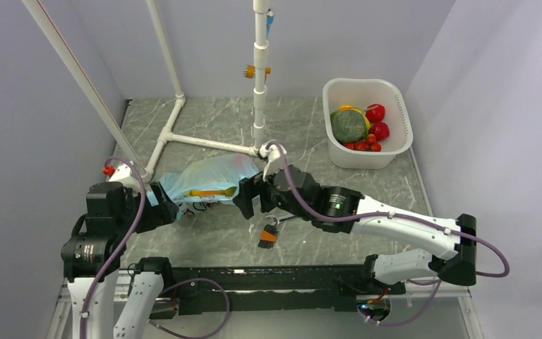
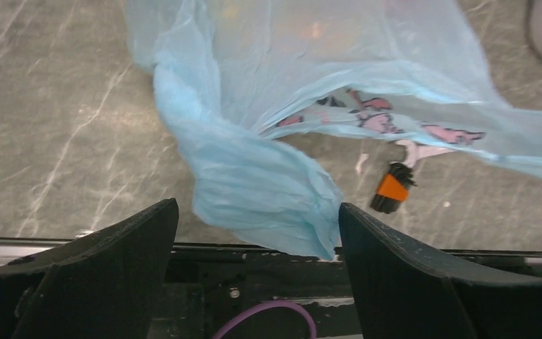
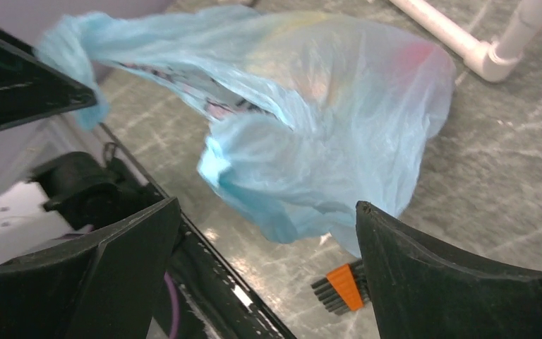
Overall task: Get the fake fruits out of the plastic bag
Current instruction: Adjust the plastic bag at the center of the board.
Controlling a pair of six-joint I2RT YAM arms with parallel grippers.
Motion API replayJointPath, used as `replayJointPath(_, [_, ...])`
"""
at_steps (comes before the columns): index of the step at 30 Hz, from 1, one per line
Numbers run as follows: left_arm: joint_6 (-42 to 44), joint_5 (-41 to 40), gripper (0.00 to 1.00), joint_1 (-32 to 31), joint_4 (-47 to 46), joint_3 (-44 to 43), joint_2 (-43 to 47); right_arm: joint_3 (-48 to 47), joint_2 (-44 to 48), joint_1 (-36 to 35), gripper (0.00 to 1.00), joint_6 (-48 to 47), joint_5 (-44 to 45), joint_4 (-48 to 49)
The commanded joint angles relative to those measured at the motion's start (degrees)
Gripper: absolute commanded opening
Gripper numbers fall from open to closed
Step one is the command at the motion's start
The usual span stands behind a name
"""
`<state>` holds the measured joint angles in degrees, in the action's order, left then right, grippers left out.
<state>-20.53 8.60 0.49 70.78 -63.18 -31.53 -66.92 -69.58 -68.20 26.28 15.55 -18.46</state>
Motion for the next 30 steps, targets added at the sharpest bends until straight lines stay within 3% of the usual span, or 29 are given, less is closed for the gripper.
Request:
replayJointPath(1, [-2.7,-6.7,0.82,-0.1,-1.9,2.9,5.9,-0.3,-2.0,-1.7,0.95,-1.2,12.9,-3.0])
replayJointPath(4, [-7.3,-9.3,0.5,-0.1,-3.4,6.6,11.5,3.4,-0.4,-1.6,0.83,0.8,19.7,-1.1])
replayJointPath(5, [-9.7,-11.0,0.37,-0.1,-4.1,7.7,13.9,5.9,0.9,-1.7,0.73,1.5,21.3,0.0])
replayJointPath(8, [-15.0,-15.6,0.1,-0.1,-4.2,10.0,18.1,12.1,6.4,-1.4,0.24,3.6,24.9,3.8])
replayJointPath(10, [-18.5,-18.1,0.0,-0.1,-3.6,11.0,20.6,15.3,9.8,-0.2,0.1,5.8,25.5,4.1])
replayJointPath(11, [-19.6,-18.8,0.0,-0.1,-3.4,11.3,21.8,16.4,11.1,0.6,0.09,6.7,25.3,3.7])
replayJointPath(16, [-24.3,-18.3,0.0,-0.1,-0.7,12.0,27.3,21.4,14.9,3.7,0.08,7.7,18.5,3.6])
replayJointPath(19, [-25.3,-12.3,0.0,-0.1,-0.2,15.1,30.9,23.9,14.5,3.9,0.12,6.9,10.4,6.0])
replayJointPath(21, [-25.4,-9.5,0.0,-0.1,0.9,16.8,32.2,23.9,13.0,3.9,0.2,5.6,4.0,6.6])
replayJointPath(25, [-24.6,-9.1,0.0,-0.1,4.3,17.1,34.0,19.9,10.9,3.9,0.36,0.6,0.1,1.6])
replayJointPath(30, [-23.5,-11.0,0.0,-0.1,7.3,15.1,36.2,9.5,10.3,3.8,0.55,-6.0,6.0,-11.9])
